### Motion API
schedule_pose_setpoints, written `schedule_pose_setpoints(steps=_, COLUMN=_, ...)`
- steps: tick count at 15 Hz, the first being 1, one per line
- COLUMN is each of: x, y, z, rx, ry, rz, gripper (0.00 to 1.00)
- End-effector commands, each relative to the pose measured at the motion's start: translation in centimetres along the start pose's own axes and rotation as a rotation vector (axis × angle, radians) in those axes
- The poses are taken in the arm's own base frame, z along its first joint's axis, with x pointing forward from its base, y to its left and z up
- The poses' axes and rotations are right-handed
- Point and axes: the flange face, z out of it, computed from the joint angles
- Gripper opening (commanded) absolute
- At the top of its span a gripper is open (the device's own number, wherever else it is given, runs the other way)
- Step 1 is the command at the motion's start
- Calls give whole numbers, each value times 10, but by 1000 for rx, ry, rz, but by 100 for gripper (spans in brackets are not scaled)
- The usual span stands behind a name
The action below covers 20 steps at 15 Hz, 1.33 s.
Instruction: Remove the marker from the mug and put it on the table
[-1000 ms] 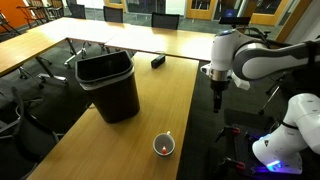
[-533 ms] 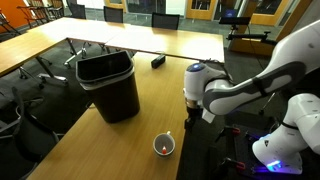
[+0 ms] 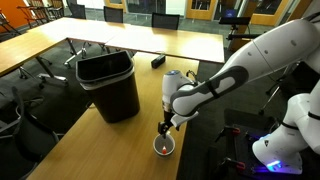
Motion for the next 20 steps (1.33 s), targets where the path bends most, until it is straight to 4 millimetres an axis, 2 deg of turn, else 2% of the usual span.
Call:
schedule_pose_setpoints(steps=1, x=11, y=-14, z=15, rx=50, ry=19, rz=110, gripper=98)
schedule_pose_setpoints(steps=5, x=14, y=-18, z=45, rx=69, ry=1, rz=197, gripper=85)
schedule_pose_setpoints(steps=6, x=15, y=-19, z=52, rx=75, ry=-1, rz=210, gripper=77)
schedule_pose_setpoints(steps=7, x=16, y=-20, z=58, rx=81, ry=-8, rz=224, gripper=80)
schedule_pose_setpoints(steps=9, x=20, y=-23, z=69, rx=91, ry=-15, rz=248, gripper=74)
schedule_pose_setpoints(steps=12, x=23, y=-27, z=83, rx=94, ry=-34, rz=280, gripper=71)
schedule_pose_setpoints(steps=13, x=24, y=-27, z=87, rx=79, ry=-34, rz=294, gripper=60)
schedule_pose_setpoints(steps=14, x=25, y=-27, z=91, rx=68, ry=-33, rz=313, gripper=56)
schedule_pose_setpoints(steps=15, x=25, y=-27, z=93, rx=66, ry=-31, rz=324, gripper=43)
schedule_pose_setpoints(steps=20, x=27, y=-28, z=97, rx=56, ry=-15, rz=342, gripper=4)
